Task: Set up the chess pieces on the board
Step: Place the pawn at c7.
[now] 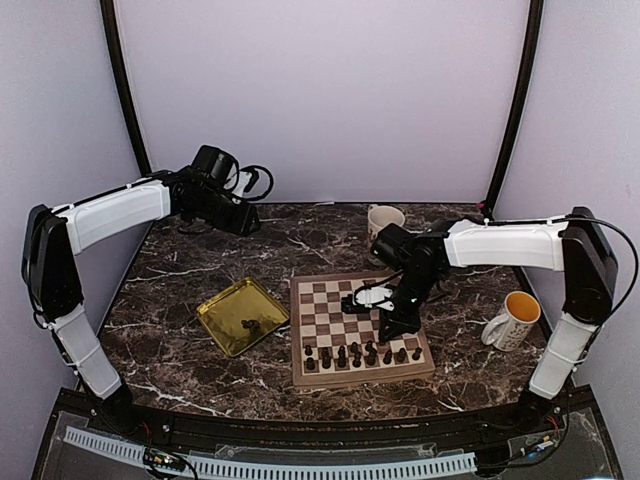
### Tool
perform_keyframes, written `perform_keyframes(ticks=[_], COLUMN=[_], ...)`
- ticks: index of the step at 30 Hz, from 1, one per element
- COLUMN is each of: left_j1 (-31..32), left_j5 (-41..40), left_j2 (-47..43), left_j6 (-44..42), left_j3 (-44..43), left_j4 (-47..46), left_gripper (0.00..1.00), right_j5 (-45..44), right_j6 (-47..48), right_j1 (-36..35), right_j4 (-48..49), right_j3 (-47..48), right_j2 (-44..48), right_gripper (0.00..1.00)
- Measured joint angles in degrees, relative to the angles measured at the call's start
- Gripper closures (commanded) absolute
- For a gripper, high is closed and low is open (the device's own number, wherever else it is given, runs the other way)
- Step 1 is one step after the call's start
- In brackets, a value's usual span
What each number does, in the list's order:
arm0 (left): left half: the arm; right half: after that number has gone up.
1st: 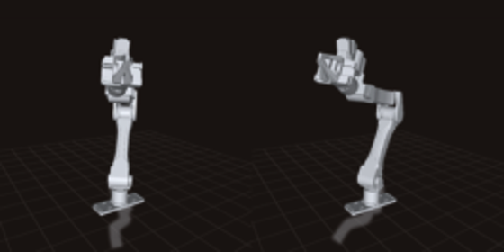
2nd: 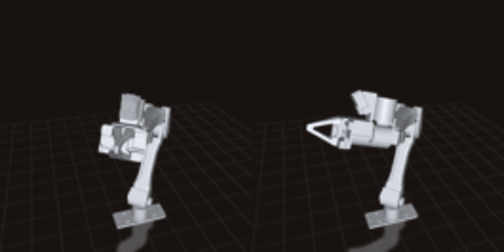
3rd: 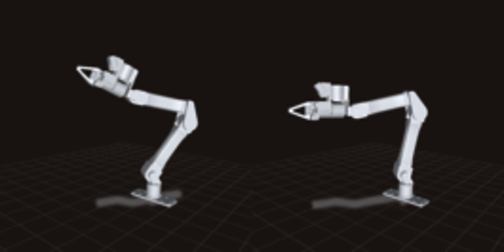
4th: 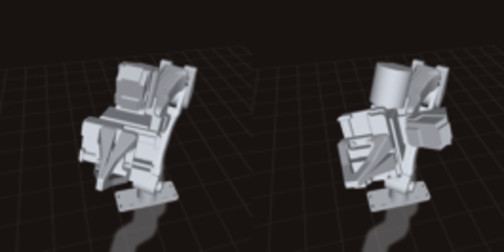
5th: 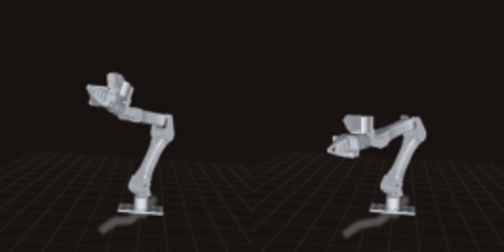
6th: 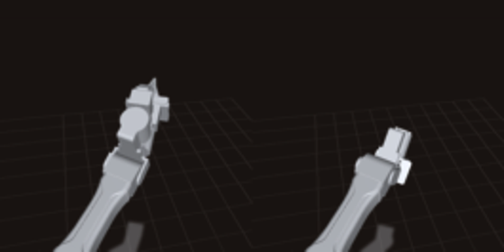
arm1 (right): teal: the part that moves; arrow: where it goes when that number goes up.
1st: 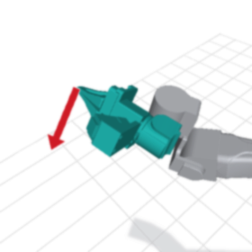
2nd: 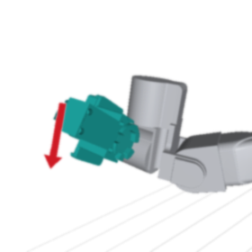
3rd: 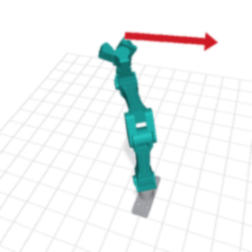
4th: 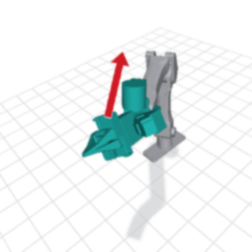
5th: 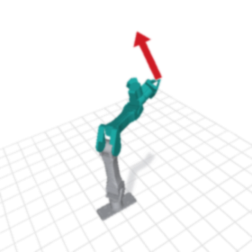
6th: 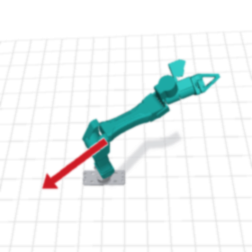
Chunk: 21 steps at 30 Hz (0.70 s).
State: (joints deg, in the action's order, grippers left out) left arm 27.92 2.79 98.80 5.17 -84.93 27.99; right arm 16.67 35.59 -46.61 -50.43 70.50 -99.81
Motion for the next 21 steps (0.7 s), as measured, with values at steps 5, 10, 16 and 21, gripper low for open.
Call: perform_keyframes(ticks=[5, 10, 16, 21], left_j1=[0.0, 0.0, 0.0, 0.0], left_j5=[0.13, 0.39, 0.79, 0.94], left_j2=[0.09, 0.42, 0.52, 0.52], left_j6=[0.0, 0.0, 0.0, 0.0], left_j3=[0.0, 0.0, 0.0, -0.07], left_j4=[0.02, 0.13, 0.61, 0.96], left_gripper=[0.6, 0.6, 0.6, 0.6], right_j5=[-0.22, -0.26, -0.35, -0.85], right_j6=[0.37, 0.39, 0.39, 0.39], right_j1=[-0.74, -1.05, -1.05, -1.16], right_j4=[0.09, 0.24, 0.46, 0.79], right_j3=[-0.72, -0.9, -0.92, -1.11], right_j2=[0.0, 0.0, -0.15, -0.5], right_gripper=[0.92, 0.92, 0.91, 0.91])
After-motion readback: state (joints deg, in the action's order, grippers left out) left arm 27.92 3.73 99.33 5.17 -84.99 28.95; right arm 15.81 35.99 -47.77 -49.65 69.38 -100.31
